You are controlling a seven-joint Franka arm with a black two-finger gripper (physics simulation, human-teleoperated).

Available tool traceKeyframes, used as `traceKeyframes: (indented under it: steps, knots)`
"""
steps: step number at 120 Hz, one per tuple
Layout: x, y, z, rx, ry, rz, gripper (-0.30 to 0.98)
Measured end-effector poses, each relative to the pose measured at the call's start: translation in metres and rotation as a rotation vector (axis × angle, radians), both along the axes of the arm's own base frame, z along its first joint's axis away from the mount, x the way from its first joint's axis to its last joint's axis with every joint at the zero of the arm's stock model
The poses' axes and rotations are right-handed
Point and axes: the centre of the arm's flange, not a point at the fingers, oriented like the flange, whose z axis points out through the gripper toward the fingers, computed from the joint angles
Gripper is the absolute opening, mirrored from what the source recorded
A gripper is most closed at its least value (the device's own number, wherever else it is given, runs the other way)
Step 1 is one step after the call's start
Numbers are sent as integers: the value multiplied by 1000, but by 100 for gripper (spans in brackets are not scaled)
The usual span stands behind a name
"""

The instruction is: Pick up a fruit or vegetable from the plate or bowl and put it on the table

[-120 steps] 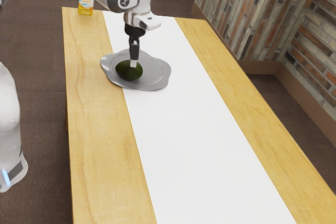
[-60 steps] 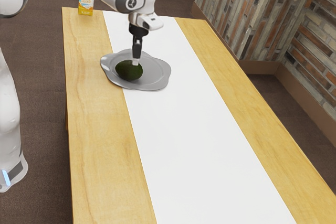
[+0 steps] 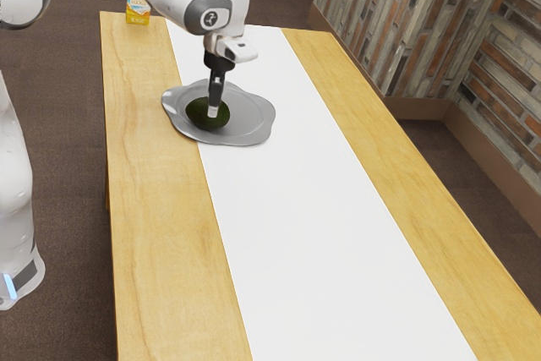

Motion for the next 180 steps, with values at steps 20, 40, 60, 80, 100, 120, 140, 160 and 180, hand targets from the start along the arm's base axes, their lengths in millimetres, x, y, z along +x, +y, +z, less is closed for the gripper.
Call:
traceKeyframes:
  steps: [20, 40, 60, 80, 100, 120, 140, 160, 180]
  knots:
    - [3, -3, -17, -15, 8, -6, 69]
    - [7, -2, -28, -17, 8, -12, 69]
    - [8, -1, -30, -25, -4, -10, 56]
    - [8, 2, -31, -25, -10, -7, 42]
    - [16, -5, -19, -9, -37, -26, 39]
    - [55, -37, 38, 39, -142, -113, 38]
    - [123, -103, 90, 85, -225, -244, 38]
    - [203, -189, 92, 113, -236, -367, 38]
    - [225, -225, 80, 106, -208, -361, 37]
